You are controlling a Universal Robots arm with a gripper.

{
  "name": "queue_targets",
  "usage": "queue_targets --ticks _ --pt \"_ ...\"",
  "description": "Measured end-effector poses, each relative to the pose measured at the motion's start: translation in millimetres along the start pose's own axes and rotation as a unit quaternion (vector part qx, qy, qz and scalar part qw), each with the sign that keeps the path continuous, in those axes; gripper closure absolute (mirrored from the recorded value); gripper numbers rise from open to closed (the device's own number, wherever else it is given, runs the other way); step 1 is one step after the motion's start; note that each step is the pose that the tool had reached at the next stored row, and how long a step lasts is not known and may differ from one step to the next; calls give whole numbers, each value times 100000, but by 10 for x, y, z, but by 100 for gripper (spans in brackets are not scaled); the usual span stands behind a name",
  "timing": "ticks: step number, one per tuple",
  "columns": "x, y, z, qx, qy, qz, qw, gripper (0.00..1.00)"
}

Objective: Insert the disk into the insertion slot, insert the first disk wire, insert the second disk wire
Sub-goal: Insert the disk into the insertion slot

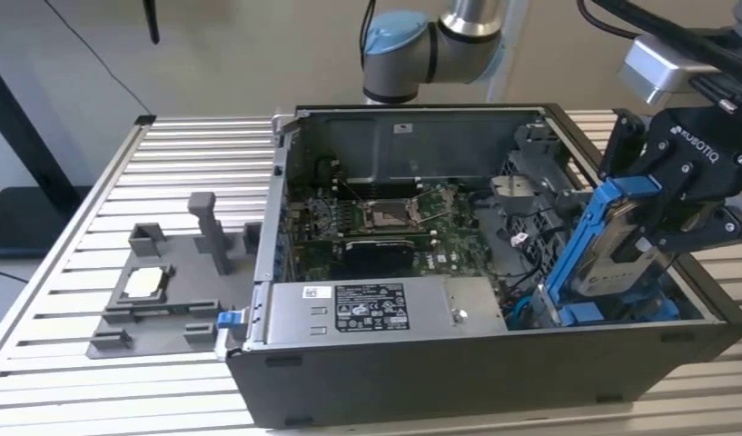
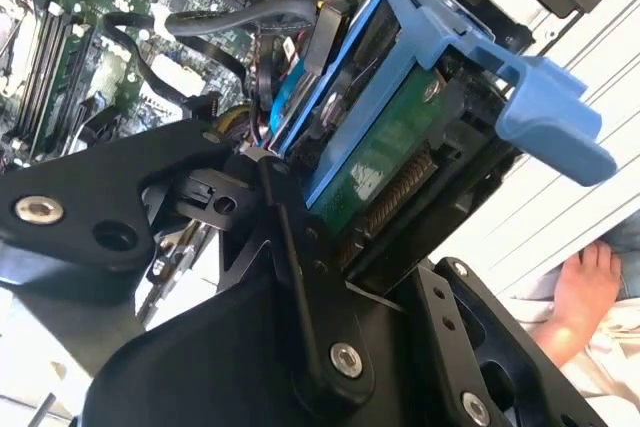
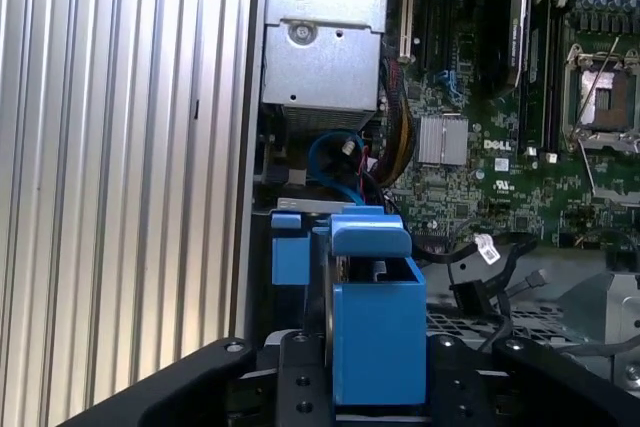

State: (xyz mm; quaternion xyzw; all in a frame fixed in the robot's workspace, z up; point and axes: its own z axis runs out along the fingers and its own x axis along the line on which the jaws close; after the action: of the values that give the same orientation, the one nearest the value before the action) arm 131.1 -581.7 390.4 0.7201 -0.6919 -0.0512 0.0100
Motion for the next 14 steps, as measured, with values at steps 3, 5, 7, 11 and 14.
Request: queue_targets --ticks 3,5,7,11,14 --pt "0 0 1 -6 -6 0 100000 66" --pt "-8 0 -9 0 59 22 100000 59" --pt "-4 1 -28 16 -87 175 100000 59" --pt "-8 11 -101 56 -128 350 99999 59" --pt "-11 17 -169 69 -151 452 99999 59"
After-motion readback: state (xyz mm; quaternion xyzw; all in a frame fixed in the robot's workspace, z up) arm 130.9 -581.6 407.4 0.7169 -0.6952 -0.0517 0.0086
